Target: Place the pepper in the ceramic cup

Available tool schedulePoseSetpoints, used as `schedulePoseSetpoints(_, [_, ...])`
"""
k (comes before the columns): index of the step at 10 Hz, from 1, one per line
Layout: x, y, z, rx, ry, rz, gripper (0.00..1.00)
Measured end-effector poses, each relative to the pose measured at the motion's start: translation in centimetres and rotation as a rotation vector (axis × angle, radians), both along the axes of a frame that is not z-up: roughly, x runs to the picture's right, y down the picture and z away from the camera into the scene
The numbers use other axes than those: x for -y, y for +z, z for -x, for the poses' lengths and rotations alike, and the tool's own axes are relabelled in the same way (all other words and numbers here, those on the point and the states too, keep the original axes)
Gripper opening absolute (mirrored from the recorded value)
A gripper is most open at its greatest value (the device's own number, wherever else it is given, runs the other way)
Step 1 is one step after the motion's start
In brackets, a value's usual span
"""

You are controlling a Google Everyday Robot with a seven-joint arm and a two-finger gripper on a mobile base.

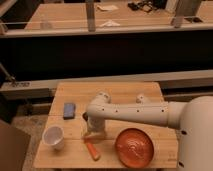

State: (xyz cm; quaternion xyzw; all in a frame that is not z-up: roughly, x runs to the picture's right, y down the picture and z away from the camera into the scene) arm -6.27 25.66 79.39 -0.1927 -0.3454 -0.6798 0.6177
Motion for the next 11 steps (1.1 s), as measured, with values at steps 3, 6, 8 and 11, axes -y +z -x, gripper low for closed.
schedulePoseSetpoints(3, [-0.13,0.00,-0.12,0.010,-0.009,0.000,0.80])
schedulePoseSetpoints(6, [-0.24,0.17,-0.23,0.015,-0.012,0.001,0.80])
schedulePoseSetpoints(8, [-0.36,0.27,-0.30,0.021,-0.016,0.002,0.80])
schedulePoseSetpoints(11, [-0.46,0.33,-0.42,0.026,-0.019,0.002,0.80])
